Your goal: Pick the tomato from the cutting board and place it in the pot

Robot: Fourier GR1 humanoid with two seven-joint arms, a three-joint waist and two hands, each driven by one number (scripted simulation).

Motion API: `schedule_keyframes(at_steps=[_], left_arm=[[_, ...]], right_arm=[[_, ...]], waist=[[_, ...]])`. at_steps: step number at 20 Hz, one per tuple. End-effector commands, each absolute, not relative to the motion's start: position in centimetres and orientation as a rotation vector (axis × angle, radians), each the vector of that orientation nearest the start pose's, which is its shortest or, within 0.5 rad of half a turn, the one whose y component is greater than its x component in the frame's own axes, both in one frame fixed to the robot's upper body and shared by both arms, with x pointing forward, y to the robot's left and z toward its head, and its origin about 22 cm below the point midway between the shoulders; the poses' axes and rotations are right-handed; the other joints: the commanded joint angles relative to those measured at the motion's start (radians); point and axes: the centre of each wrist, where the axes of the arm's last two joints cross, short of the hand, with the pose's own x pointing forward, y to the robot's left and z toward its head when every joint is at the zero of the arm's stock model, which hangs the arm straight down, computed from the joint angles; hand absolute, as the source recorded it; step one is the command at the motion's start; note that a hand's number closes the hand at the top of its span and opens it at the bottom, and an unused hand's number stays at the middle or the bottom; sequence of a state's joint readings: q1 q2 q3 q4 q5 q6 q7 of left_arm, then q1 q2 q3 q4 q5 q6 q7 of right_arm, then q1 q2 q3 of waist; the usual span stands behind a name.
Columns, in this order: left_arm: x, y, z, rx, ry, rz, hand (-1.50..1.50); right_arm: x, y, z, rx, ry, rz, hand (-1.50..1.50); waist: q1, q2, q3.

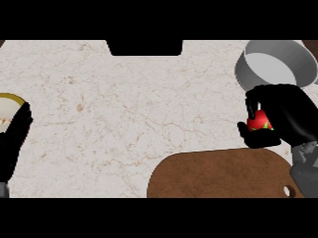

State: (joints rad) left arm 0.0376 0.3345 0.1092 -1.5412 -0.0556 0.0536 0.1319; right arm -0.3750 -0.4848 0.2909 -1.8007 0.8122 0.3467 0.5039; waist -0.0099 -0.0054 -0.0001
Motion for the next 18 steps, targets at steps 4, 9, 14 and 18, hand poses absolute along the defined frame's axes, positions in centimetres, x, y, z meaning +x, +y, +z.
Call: schedule_keyframes(at_steps=[4,9,14,18], left_arm=[[23.5,32.8,1.8,0.456,-1.390,-0.138,0.00],[23.1,33.4,3.5,0.426,-1.378,-0.154,0.00],[24.9,32.3,3.0,0.447,-1.403,-0.135,0.00],[24.2,32.2,1.5,0.439,-1.378,-0.165,0.00]], right_arm=[[26.9,-22.1,20.3,-1.256,-1.503,0.929,1.50],[27.1,-25.8,22.4,-1.165,-1.587,0.739,1.50],[29.7,-27.3,22.2,-1.159,-1.622,0.632,1.50],[32.8,-31.8,24.8,-1.141,-1.638,0.593,1.50]], waist=[[0.008,0.004,0.000],[0.012,0.004,0.001],[0.013,0.007,0.000],[0.018,0.009,0.000]])
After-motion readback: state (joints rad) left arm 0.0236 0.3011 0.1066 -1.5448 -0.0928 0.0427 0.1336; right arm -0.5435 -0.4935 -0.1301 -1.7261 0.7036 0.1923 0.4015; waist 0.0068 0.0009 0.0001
